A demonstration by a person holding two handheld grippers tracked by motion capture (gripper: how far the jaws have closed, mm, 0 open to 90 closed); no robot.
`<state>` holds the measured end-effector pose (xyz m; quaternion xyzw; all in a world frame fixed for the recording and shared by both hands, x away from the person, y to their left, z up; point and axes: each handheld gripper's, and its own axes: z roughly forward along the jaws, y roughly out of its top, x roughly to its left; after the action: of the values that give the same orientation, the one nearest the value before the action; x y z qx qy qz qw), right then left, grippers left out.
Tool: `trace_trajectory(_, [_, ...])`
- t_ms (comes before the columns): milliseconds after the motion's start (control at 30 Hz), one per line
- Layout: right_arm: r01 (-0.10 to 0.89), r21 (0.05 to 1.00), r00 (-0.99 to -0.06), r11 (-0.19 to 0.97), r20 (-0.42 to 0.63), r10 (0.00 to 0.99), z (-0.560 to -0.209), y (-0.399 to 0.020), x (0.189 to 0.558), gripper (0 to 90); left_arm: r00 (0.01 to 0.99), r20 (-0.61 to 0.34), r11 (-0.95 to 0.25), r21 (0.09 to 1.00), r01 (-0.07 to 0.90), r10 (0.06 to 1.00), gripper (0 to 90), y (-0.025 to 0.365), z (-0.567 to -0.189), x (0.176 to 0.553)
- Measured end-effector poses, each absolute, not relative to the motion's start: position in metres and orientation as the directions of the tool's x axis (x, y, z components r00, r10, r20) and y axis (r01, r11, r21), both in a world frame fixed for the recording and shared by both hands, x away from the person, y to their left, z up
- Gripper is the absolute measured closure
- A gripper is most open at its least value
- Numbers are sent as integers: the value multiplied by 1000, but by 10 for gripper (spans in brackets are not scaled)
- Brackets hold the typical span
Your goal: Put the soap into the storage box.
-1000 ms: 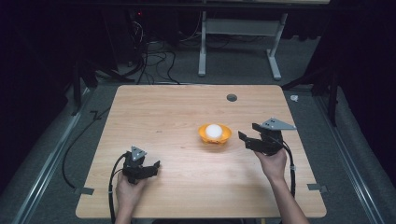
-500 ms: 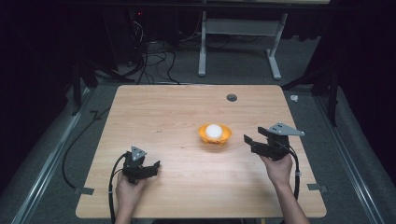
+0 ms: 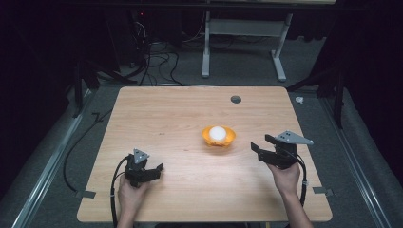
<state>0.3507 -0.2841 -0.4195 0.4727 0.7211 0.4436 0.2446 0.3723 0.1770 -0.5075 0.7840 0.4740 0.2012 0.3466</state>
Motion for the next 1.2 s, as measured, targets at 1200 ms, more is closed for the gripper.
trace_trajectory(1200, [488, 859, -436, 154, 87, 896, -437, -278, 336, 323, 469, -13, -310, 735, 603, 883, 221, 177, -508, 372])
